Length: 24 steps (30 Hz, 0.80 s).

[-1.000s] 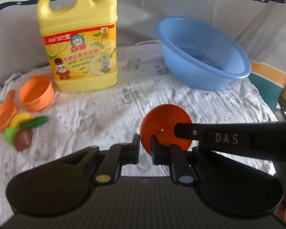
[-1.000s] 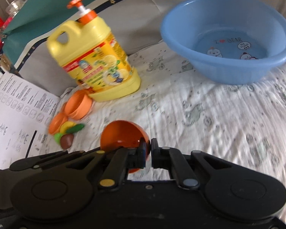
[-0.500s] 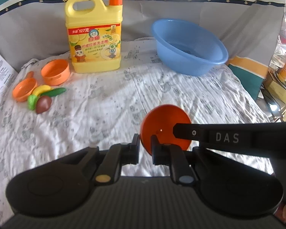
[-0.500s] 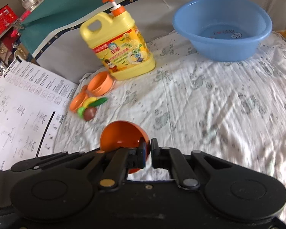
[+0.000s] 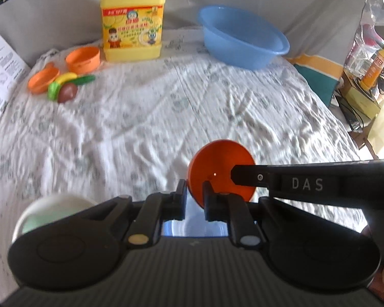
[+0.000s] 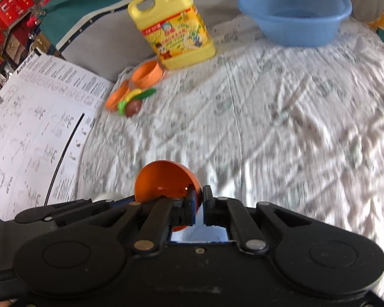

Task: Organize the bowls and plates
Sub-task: 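Carry the orange bowl into the clear bowl and open the right tool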

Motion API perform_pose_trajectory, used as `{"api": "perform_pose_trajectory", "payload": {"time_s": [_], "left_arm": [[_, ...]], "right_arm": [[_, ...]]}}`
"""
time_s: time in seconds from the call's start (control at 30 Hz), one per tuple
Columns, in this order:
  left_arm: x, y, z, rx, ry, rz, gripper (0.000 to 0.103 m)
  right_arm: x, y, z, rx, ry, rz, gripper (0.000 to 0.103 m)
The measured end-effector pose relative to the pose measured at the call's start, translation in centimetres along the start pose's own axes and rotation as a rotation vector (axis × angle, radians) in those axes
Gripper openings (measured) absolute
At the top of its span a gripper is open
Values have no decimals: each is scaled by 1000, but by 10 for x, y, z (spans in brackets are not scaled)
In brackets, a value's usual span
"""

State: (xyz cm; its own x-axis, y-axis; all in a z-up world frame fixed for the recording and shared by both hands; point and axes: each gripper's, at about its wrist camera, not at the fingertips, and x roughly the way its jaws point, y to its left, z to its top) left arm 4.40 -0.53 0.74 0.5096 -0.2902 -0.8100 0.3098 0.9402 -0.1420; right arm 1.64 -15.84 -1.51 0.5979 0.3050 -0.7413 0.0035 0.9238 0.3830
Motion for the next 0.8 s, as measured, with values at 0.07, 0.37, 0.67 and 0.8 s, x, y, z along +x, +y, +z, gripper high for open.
{"api": "perform_pose_trajectory", "payload": {"time_s": [0.07,0.37,0.67,0.8], "left_arm": [[-3,0,-8,-2,7,-6,11],[2,-1,-28,-11,56,-21,11],[10,2,-30,-13,77,-8,15],[0,5,-29,-12,33,26,62]], "right_arm": [[-3,1,-8,-2,10,1,5],[-1,-2,-28,9,55,-12,5],[8,-6,-29,30,88,-12,13],[4,-10,-27,46,72,-4,37]]}}
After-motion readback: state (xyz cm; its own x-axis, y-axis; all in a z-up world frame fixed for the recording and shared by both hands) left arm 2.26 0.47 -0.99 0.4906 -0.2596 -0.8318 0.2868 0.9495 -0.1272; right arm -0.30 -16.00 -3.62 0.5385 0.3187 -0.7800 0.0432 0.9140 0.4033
